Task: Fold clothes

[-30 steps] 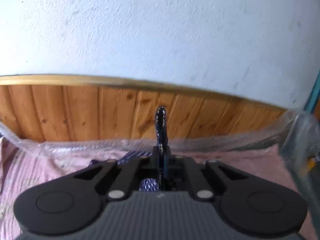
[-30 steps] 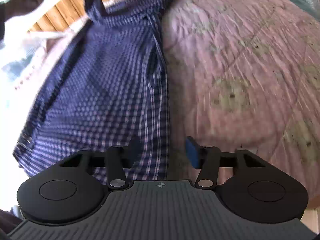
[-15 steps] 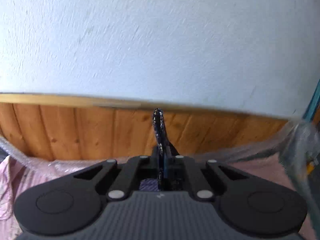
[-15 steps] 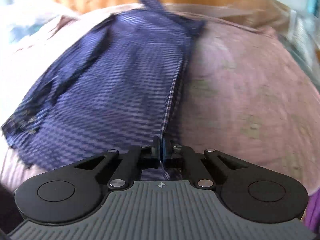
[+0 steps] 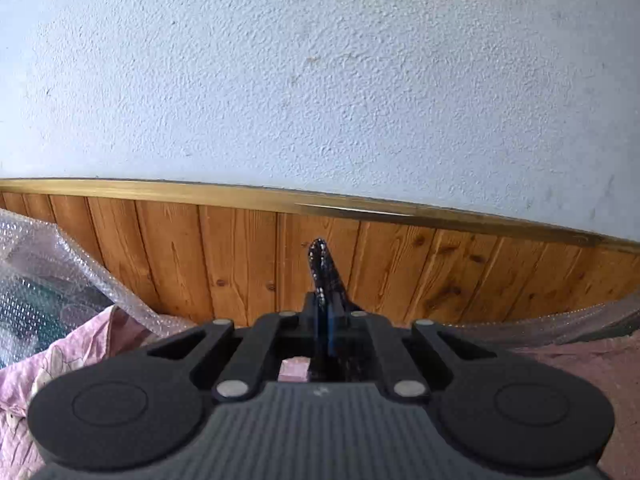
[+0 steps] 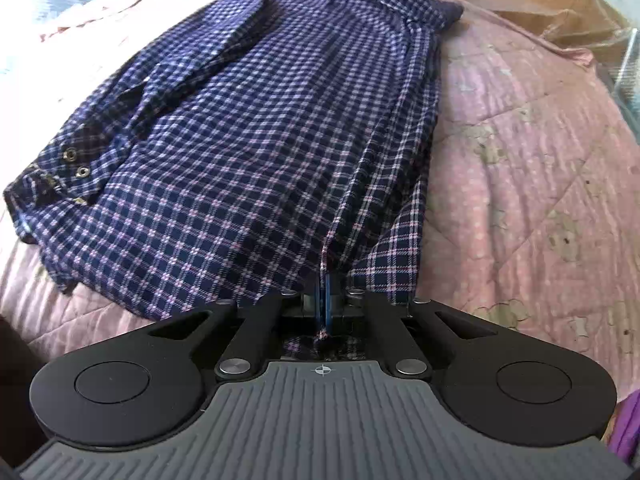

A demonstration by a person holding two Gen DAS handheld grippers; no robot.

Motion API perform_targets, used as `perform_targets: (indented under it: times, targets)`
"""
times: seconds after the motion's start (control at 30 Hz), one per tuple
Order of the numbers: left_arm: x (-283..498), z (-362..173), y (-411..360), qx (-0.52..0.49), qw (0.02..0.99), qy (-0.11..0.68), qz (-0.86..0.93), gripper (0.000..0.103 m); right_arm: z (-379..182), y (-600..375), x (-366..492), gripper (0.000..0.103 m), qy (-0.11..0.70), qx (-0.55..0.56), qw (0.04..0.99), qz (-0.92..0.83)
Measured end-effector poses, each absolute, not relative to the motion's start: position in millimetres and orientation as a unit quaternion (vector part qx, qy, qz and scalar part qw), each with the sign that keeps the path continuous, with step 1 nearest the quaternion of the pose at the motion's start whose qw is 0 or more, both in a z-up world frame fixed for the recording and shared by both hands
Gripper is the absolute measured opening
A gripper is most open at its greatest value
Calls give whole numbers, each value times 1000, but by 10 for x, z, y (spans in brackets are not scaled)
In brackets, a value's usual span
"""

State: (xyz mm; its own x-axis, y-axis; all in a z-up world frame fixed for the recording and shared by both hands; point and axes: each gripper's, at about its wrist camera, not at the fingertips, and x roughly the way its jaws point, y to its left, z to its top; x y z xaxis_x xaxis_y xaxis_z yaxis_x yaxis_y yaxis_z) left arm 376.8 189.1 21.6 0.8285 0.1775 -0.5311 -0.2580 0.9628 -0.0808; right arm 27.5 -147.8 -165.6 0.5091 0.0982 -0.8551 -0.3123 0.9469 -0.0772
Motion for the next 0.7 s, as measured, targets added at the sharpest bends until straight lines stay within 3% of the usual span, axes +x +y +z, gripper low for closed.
perform_targets:
  times: [0.2, 0.33, 0.47, 0.6, 0.7]
  targets:
    - [3754, 333, 1992, -114, 959, 247, 84, 4, -1325, -1530, 297, 0, 442, -109, 878, 147]
    - [3657, 372, 2073, -132, 959, 231, 103, 4, -1552, -1495, 363, 0, 490, -94, 847, 181]
    - [3736, 220, 2005, -117, 952, 270, 84, 4, -1710, -1547, 351, 0, 514, -79, 831, 197]
    - [3749, 219, 1973, -111, 950, 277, 97, 4, -1460, -1772, 588, 25, 525, 2, 801, 288]
    - [3644, 276, 1948, -105, 953, 273, 83, 4, -945, -2166, 1017, 34, 465, 84, 824, 312]
